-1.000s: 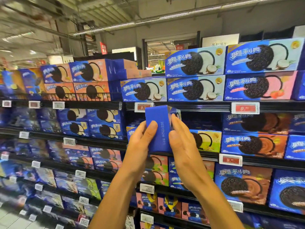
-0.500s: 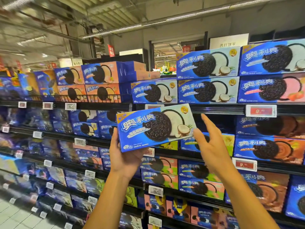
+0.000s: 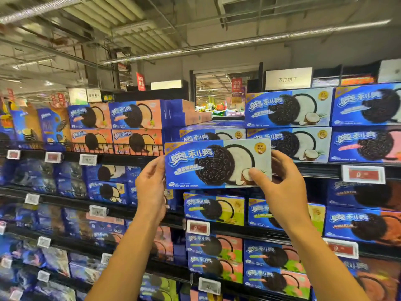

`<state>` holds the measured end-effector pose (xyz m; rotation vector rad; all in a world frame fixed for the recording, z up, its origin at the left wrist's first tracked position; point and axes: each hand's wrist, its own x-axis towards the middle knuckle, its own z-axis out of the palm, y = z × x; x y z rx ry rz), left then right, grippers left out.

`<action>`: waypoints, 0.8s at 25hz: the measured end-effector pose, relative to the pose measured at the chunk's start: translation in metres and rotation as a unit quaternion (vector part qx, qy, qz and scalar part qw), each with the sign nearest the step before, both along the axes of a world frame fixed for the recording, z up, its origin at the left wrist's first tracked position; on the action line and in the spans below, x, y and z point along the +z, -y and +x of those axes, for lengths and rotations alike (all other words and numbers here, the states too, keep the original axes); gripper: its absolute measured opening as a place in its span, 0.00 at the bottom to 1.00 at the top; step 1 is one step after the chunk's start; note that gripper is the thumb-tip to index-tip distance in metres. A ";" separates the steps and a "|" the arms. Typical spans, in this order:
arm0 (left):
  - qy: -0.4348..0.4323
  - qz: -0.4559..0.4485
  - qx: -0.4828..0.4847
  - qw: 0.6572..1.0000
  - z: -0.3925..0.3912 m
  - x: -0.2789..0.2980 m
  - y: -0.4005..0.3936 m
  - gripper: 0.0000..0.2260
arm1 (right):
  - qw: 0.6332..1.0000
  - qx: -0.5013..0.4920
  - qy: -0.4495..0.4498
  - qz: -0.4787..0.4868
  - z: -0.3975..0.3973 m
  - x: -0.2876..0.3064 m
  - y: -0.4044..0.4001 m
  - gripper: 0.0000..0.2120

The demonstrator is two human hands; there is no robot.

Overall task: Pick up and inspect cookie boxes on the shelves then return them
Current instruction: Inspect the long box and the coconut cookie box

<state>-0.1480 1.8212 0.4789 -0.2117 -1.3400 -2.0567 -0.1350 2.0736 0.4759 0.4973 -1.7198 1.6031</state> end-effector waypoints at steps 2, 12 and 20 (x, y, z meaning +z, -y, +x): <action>-0.002 0.001 0.029 1.000 -0.023 0.028 0.011 0.08 | 0.999 -0.037 -0.028 0.003 -0.016 0.022 0.021 0.21; -0.041 -0.225 0.003 0.973 -0.129 0.114 0.052 0.10 | 0.925 -0.336 -0.073 0.160 -0.106 0.117 0.064 0.27; -0.062 -0.288 0.076 0.952 -0.171 0.113 0.059 0.10 | 0.884 -0.416 -0.048 0.207 -0.145 0.108 0.080 0.23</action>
